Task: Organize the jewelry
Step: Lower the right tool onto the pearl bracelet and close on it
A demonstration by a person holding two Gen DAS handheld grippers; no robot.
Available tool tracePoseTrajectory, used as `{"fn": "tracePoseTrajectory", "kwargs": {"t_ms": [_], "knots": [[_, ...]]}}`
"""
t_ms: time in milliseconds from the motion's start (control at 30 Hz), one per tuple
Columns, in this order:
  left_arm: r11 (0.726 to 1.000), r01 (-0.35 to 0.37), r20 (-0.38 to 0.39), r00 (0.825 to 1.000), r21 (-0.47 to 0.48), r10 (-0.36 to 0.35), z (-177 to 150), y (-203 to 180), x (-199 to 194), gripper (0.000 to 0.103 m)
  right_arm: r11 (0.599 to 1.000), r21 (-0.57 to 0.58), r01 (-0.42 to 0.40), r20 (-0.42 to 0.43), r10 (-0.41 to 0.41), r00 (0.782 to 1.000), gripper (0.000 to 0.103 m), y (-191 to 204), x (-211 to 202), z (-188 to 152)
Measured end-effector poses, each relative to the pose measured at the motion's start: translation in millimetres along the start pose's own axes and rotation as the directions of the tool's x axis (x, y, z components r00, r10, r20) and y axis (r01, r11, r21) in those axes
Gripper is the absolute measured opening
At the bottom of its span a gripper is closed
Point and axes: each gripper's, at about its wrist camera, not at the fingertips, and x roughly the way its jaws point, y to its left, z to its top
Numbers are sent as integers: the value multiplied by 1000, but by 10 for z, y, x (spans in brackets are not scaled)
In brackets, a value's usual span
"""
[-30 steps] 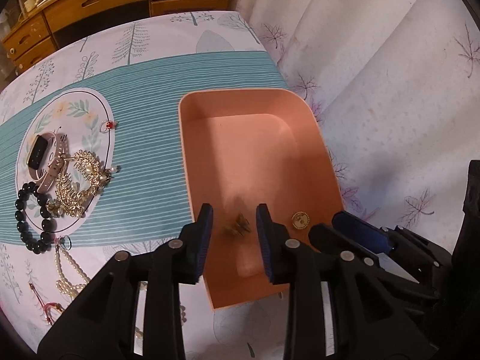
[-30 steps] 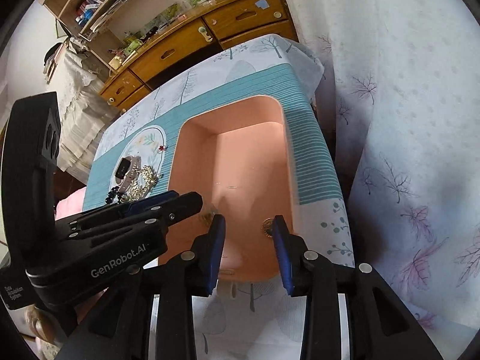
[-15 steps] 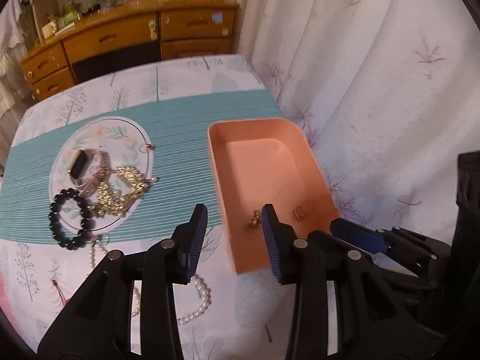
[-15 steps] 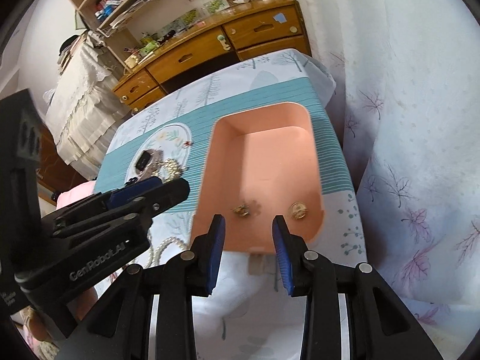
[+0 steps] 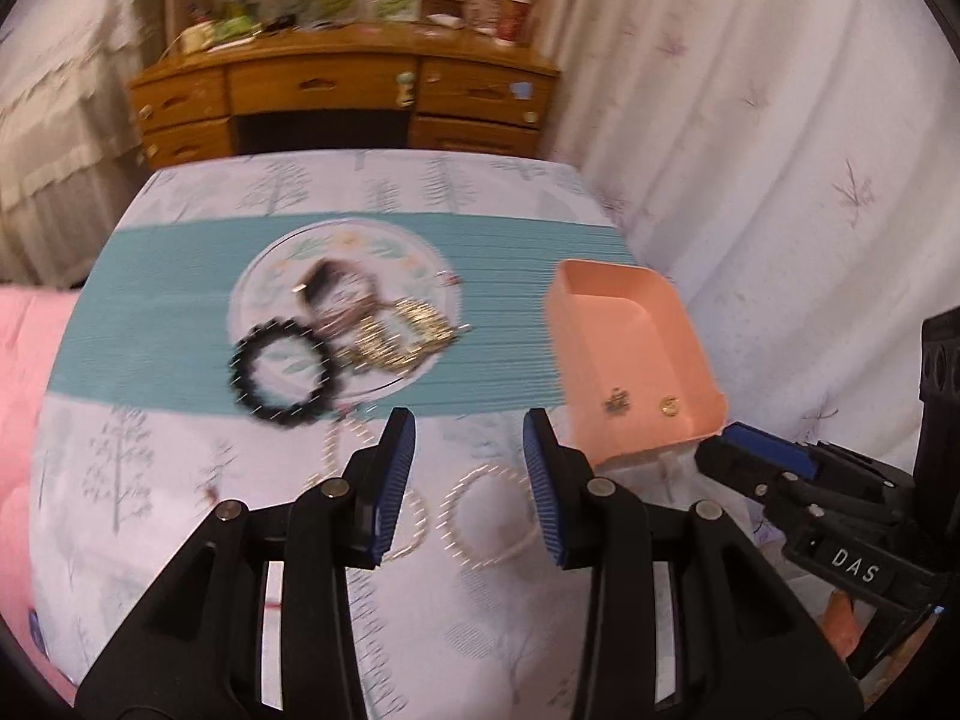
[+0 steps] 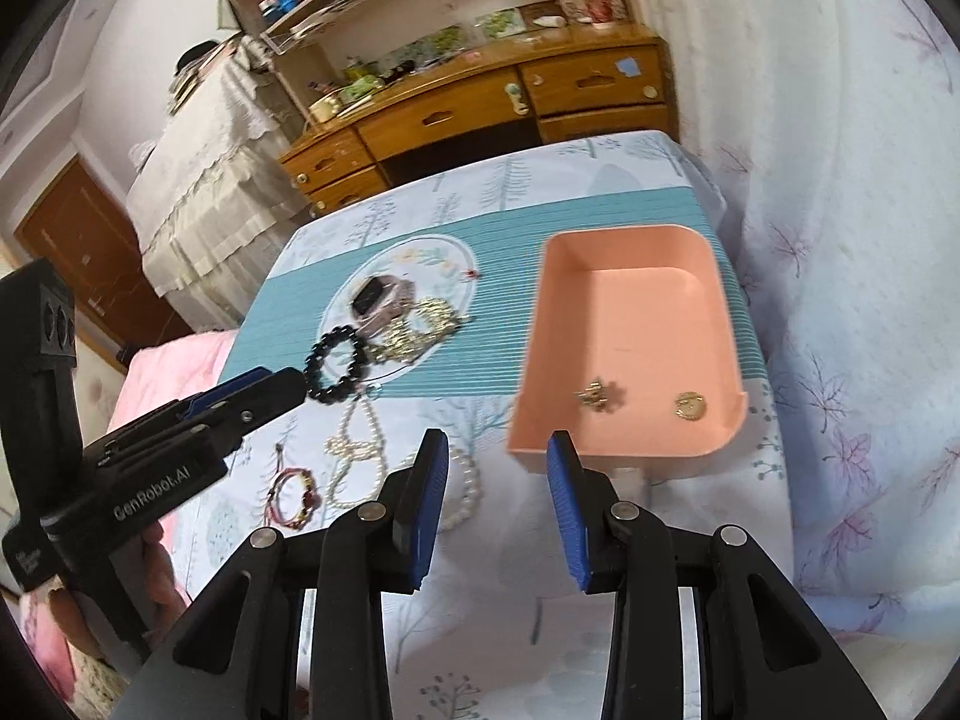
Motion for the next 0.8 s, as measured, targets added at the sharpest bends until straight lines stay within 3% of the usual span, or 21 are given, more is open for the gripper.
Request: {"fn": "tracePoseTrajectory", "kwargs": {"t_ms": [200, 433, 600, 800], "knots": [[995, -11, -28, 1000, -96, 9, -240, 563, -210, 34, 998, -64, 0, -39, -3, 999, 35, 384, 132, -91], [985, -122, -66, 991, -122, 115, -535, 1076, -222, 34, 992, -128, 10, -109, -25, 994, 35, 713, 506, -162], [976, -177, -128, 979, -126, 161, -677, 1322, -30, 34, 986, -169, 7, -164, -35, 986, 35, 903, 820, -204], [977, -176, -211, 966, -119, 148, -870, 1512, 223, 34, 974, -225, 19, -199, -65, 978, 35, 1118, 1095, -271]]}}
